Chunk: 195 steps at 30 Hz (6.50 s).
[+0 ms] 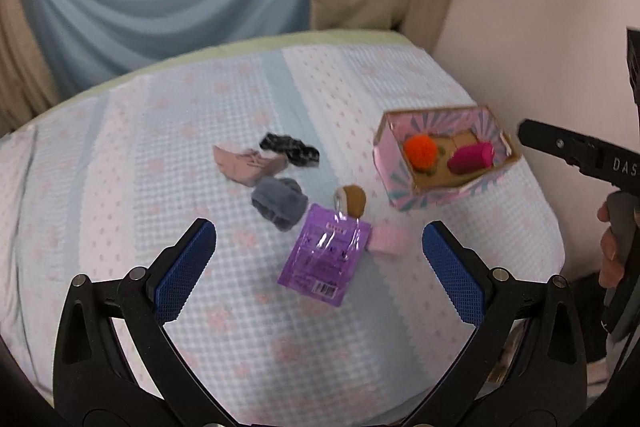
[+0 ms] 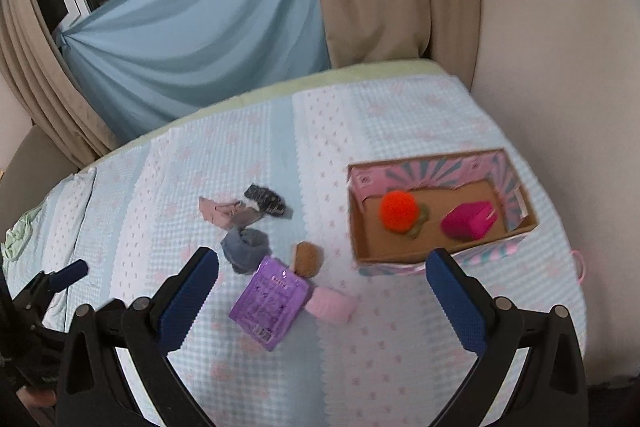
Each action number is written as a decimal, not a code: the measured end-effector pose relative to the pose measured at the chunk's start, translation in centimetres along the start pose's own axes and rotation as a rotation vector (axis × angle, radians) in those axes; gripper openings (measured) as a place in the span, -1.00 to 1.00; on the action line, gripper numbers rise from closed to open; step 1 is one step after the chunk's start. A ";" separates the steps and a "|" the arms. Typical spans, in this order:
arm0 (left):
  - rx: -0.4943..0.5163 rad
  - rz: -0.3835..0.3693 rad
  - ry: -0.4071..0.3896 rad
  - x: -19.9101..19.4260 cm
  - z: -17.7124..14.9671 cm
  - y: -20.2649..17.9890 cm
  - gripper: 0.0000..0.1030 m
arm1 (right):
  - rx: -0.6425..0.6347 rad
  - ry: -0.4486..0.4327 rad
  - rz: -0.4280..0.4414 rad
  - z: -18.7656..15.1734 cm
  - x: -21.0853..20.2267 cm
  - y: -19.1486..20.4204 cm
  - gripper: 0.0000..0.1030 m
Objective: Organize soft objects
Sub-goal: 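Withdraw both tools from the box back toward the remaining items, then grasp the purple packet with the left tool while the right tool grasps the brown fluffy clip, then carry the purple packet with the left tool while the right tool carries the clip to the box, then release the packet into the box with the left tool while the right tool releases the clip, then withdraw both tools from the box and raise them above the bed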
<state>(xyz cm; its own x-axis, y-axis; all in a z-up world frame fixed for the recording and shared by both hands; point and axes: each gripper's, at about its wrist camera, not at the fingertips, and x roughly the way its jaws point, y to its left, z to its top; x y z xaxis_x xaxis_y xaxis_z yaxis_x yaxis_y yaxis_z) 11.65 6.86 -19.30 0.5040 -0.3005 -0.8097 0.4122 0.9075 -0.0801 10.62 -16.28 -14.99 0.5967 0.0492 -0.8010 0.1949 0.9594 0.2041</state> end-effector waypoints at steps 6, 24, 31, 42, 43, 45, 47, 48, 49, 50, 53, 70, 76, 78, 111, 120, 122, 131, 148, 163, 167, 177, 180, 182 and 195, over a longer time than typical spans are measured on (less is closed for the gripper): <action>0.024 -0.055 0.050 7.0 -2.2 1.0 0.99 | 0.017 0.073 0.042 -2.1 6.8 1.1 1.00; 0.108 -0.084 0.156 25.3 -9.4 -0.1 0.99 | 0.000 0.249 0.207 -6.6 25.8 1.5 0.53; 0.115 -0.078 0.191 28.2 -10.0 -0.5 0.99 | 0.006 0.289 0.190 -6.5 29.5 1.3 0.45; 0.168 -0.067 0.238 30.7 -10.6 -1.8 0.41 | 0.022 0.339 0.163 -6.2 32.0 0.8 -0.29; 0.178 -0.066 0.238 30.6 -10.6 -2.0 0.29 | 0.019 0.337 0.160 -6.2 32.1 1.0 -0.30; 0.192 -0.069 0.237 30.3 -10.5 -2.1 0.14 | 0.008 0.332 0.152 -6.1 32.0 1.2 -0.33; 0.194 -0.072 0.239 30.0 -10.3 -2.1 0.10 | 0.006 0.328 0.150 -5.9 31.9 1.2 -0.35; 0.192 -0.073 0.239 29.7 -10.3 -1.9 0.02 | 0.008 0.326 0.149 -5.9 31.9 1.1 -0.36; 0.190 -0.074 0.239 29.5 -10.3 -1.4 -0.04 | 0.010 0.323 0.148 -5.8 31.8 1.1 -0.37; 0.189 -0.073 0.238 29.3 -10.4 -1.4 -0.08 | 0.010 0.320 0.145 -5.8 31.8 1.0 -0.37; 0.186 -0.059 0.235 28.5 -10.2 -0.9 -0.16 | 0.016 0.306 0.135 -5.5 31.4 0.8 -0.38; 0.167 0.015 0.157 21.9 -11.3 2.1 -0.28 | 0.035 0.151 0.073 -2.8 26.0 0.7 -0.39; 0.123 0.039 0.116 17.8 -9.3 3.5 -0.28 | 0.033 0.115 0.068 -1.8 22.6 1.4 -0.39; 0.120 0.047 0.097 16.3 -8.3 3.7 -0.28 | 0.030 0.104 0.071 -1.4 20.9 1.7 -0.39; 0.081 0.060 -0.156 1.9 11.3 -13.8 -0.28 | -0.034 -0.047 0.071 7.2 -2.6 -8.8 -0.39; 0.002 0.071 -0.089 8.6 14.4 -22.1 -0.28 | -0.064 0.023 0.080 10.6 0.3 -18.3 -0.39; -0.019 0.069 -0.053 10.8 14.8 -23.5 -0.28 | -0.062 0.041 0.071 11.0 1.3 -19.9 -0.39; -0.023 0.045 0.101 18.8 14.8 -26.3 -0.28 | -0.006 0.135 0.027 11.1 6.7 -26.4 -0.39; -0.012 0.058 0.359 32.7 13.0 -27.7 -0.17 | -0.157 0.379 -0.047 9.6 18.7 -30.4 -0.38; 0.039 0.127 0.359 31.9 11.9 -26.2 0.99 | -0.159 0.362 -0.019 8.3 20.1 -29.4 0.95; 0.040 0.126 0.346 30.8 11.7 -26.0 0.99 | -0.146 0.351 -0.010 8.3 19.5 -29.0 0.95; 0.040 0.115 0.295 27.3 12.1 -25.8 0.99 | -0.134 0.284 -0.017 9.0 15.6 -27.8 0.95; 0.037 0.114 0.269 25.2 12.4 -25.8 0.99 | -0.135 0.259 -0.019 9.3 13.5 -26.9 0.95; 0.033 0.123 0.255 23.7 12.6 -25.7 0.99 | -0.135 0.242 -0.028 9.5 11.6 -26.1 0.95; -0.018 0.143 0.043 8.0 12.9 -24.0 0.99 | -0.098 0.095 -0.038 9.4 -2.5 -21.4 0.96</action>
<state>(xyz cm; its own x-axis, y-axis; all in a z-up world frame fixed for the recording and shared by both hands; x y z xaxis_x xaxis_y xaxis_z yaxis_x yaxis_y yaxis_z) 15.58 -21.09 -16.41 0.5233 -0.1552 -0.8379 0.3247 0.9454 0.0276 12.28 -39.54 -12.12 0.5128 0.0345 -0.8578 0.1359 0.9833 0.1207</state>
